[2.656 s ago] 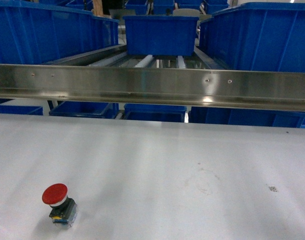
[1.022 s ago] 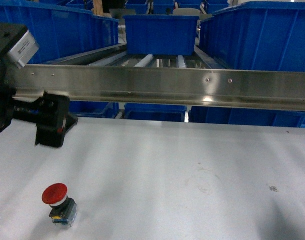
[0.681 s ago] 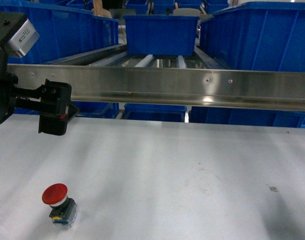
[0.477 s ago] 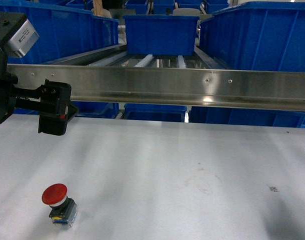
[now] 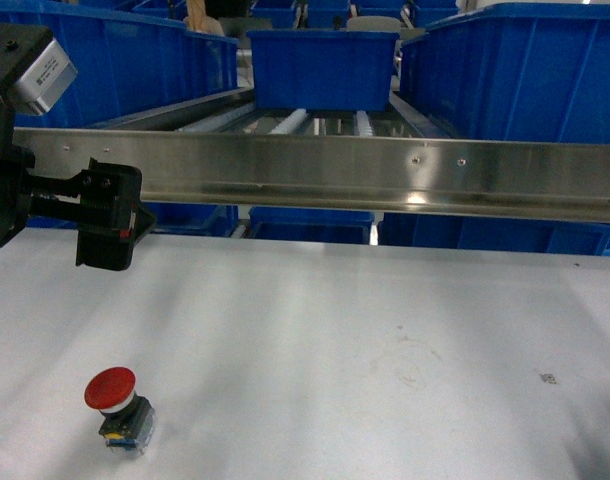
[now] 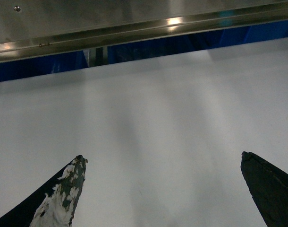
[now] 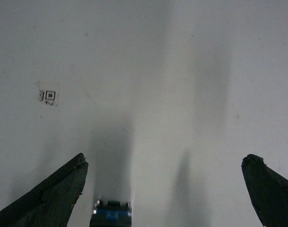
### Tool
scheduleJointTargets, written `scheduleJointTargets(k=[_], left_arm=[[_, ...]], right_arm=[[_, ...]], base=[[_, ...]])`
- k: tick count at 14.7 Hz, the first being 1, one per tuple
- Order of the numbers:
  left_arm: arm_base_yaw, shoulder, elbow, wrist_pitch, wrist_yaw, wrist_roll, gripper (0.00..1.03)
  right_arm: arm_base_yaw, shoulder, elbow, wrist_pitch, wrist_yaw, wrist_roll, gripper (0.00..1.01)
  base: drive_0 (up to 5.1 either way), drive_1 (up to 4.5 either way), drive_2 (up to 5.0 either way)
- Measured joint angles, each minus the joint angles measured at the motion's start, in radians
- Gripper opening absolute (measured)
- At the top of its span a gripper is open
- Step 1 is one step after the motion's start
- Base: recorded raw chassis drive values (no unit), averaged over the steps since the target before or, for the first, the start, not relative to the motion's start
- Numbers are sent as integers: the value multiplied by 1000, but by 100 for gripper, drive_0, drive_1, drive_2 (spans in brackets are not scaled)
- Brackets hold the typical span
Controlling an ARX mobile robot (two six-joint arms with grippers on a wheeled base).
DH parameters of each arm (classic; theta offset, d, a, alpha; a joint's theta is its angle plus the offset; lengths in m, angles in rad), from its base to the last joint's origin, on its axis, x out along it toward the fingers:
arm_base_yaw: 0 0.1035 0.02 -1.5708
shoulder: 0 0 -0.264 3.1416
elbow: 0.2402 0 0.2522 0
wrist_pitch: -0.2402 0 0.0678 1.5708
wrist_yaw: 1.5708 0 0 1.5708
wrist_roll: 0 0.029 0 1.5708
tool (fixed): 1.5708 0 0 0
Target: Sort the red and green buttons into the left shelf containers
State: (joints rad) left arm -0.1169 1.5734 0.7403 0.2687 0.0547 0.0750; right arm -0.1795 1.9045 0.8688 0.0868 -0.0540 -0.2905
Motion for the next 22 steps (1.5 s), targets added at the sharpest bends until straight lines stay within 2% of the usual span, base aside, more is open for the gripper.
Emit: scheduleJointTargets(k=[2, 4, 7, 9, 12, 13, 15, 22], left_arm=[[0, 0, 0, 0, 0, 0, 98], [0, 0, 0, 0, 0, 0, 98], [0, 0, 0, -1, 0, 0, 98], [0, 0, 0, -1, 0, 0, 98], [0, 0, 0, 0, 0, 0, 98], [0, 0, 0, 0, 0, 0, 98], [0, 0, 0, 0, 0, 0, 98], [0, 0, 0, 0, 0, 0, 98]], right_arm=[[-34, -71, -12, -35, -36, -1, 98], [-43, -92, -27, -44, -63, -15, 98], [-27, -87, -127, -50, -113, -18, 98], [-19, -87, -128, -77, -124, -10, 98], [-2, -79, -169, 13, -99, -23, 98], [32, -25, -216, 96, -89, -25, 98], [42, -19, -246, 159, -72, -24, 98], [40, -5, -331, 320, -49, 24, 98]], base=[[0, 0, 0], [0, 0, 0], [0, 0, 0], [0, 0, 0], [0, 0, 0], [0, 0, 0], [0, 0, 0], [0, 0, 0]])
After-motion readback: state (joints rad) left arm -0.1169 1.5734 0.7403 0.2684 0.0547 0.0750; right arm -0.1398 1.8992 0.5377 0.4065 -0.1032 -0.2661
